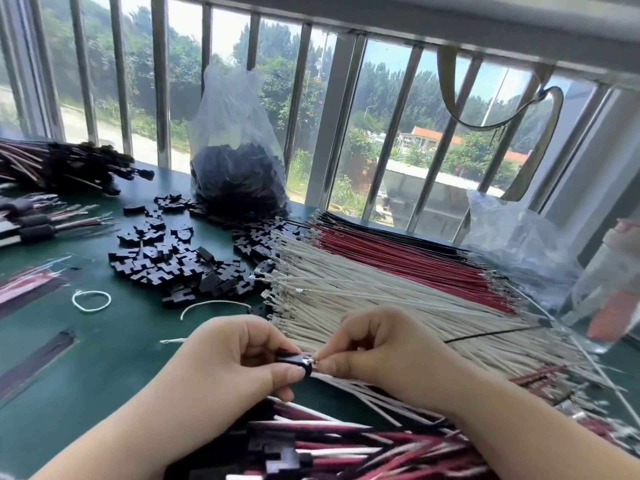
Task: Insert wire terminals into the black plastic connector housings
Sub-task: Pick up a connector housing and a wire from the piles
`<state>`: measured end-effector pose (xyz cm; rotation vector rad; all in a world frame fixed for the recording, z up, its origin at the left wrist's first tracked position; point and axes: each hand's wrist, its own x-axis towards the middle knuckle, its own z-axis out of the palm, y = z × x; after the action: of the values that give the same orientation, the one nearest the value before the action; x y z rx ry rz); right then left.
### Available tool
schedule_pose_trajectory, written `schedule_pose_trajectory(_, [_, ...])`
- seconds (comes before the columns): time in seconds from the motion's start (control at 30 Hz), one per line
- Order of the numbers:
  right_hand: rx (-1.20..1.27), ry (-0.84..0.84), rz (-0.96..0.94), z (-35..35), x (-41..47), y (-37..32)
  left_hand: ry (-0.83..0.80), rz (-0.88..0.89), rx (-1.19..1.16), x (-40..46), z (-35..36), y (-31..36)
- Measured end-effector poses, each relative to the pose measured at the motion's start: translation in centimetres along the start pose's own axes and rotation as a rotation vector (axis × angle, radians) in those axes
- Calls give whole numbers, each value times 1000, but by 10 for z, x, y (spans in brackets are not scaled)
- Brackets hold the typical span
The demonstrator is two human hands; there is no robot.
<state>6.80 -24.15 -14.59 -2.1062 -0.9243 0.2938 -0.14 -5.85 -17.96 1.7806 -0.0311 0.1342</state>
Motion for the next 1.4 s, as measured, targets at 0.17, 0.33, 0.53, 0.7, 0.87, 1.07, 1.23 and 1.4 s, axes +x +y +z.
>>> schedule_pose_trajectory(0.17, [-194,165,-276,2,-4,1,-31,-7,-72,-2,-3,3])
schedule_pose_trajectory(0.33, [-175,96,-264,4,-5,3,38,-7,-122,-1,0,2])
schedule_pose_trajectory(0.53, [-208,192,-396,7,-8,10,12,48,-121,-2,0,3])
schedule_pose_trajectory(0.7, [-49,37,-288,-6,-5,8,-77,42,-117,-4,0,7])
schedule_pose_trajectory(0.87, [-35,118,-172,0,-1,9,22,31,-115,-2,1,4])
schedule_pose_trajectory(1.07, [-163,229,-180,5,-5,8,60,40,-106,0,0,2])
schedule_pose_trajectory(1.23, [-167,227,-215,5,-7,4,68,20,-146,-1,-1,6])
schedule_pose_trajectory(1.4, [-180,246,-224,3,-8,6,59,-5,-183,0,-3,5])
